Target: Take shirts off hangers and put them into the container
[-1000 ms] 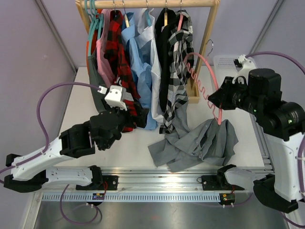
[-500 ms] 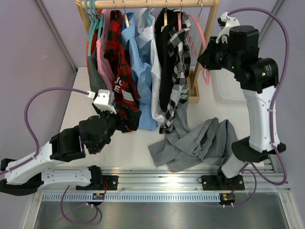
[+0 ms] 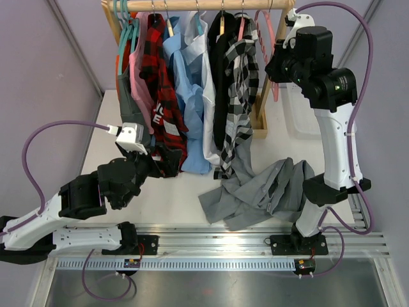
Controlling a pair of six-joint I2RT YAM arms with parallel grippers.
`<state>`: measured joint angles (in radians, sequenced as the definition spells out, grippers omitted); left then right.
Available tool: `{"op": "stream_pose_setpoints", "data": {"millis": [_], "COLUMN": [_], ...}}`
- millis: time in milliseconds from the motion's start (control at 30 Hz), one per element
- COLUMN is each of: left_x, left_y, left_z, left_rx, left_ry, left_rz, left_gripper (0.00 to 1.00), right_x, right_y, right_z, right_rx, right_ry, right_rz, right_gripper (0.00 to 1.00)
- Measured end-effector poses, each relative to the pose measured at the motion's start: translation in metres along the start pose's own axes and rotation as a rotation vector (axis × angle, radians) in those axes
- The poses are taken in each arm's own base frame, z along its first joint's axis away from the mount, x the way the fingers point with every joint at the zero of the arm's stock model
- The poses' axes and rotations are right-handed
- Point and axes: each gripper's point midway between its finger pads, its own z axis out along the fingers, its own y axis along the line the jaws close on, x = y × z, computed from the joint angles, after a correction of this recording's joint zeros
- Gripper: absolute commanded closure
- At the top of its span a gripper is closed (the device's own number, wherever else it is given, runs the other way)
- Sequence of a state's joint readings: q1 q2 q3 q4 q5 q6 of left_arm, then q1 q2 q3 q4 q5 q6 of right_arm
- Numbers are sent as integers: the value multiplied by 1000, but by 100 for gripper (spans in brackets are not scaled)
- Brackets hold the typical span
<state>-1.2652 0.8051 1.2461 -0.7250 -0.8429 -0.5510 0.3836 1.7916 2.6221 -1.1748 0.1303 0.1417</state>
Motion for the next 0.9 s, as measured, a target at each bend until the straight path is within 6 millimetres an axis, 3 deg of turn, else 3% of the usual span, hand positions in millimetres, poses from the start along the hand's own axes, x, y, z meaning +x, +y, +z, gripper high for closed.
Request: {"op": "stream_pose_setpoints", "data": {"millis": [267, 300, 333, 367, 433, 467, 500, 600, 700, 800, 833, 900], "left_x": [5, 5, 5, 6, 8, 9, 10, 10, 10, 13, 15, 16], "left_y": [4, 5, 5, 6, 7, 8, 9, 10, 11, 12, 13, 12], "left_z": [-2, -2, -2, -2, -2, -3, -3, -4, -5, -5, -4, -3], "left_rx": [-7, -8, -8, -9, -11, -13, -13, -13, -13, -15, -17, -19], "left_ry": [9, 10, 11, 11, 16, 18, 19, 19, 19, 23, 27, 30], "left_rz": [-4, -7, -8, -10, -7, -6, -6, -10, -16, -15, -12, -10], "left_gripper": [1, 1, 1, 1, 1, 1, 1, 1, 1, 1, 1, 1], "right_x": [16, 21, 22, 23, 27, 28, 29, 34, 49, 81, 106, 136], "right_y": [-3, -4, -4, -4, -6, -7, -9, -14, -23, -43, -56, -67], "right_z": [24, 28, 30, 33, 34, 32, 28, 0, -56, -109, -127, -130], "right_rx": [23, 28, 30, 32, 45, 51, 58, 80, 107, 152, 187, 231], "right_ry": [48, 60, 64, 65, 74, 76, 76, 67, 32, -2, 9, 42], "right_rz": [-14, -16, -16, -14, -10, -7, -9, -7, 3, 47, 78, 112], "right_gripper": [100, 96, 76, 41, 23, 20, 5, 0, 1, 1, 0, 1]}}
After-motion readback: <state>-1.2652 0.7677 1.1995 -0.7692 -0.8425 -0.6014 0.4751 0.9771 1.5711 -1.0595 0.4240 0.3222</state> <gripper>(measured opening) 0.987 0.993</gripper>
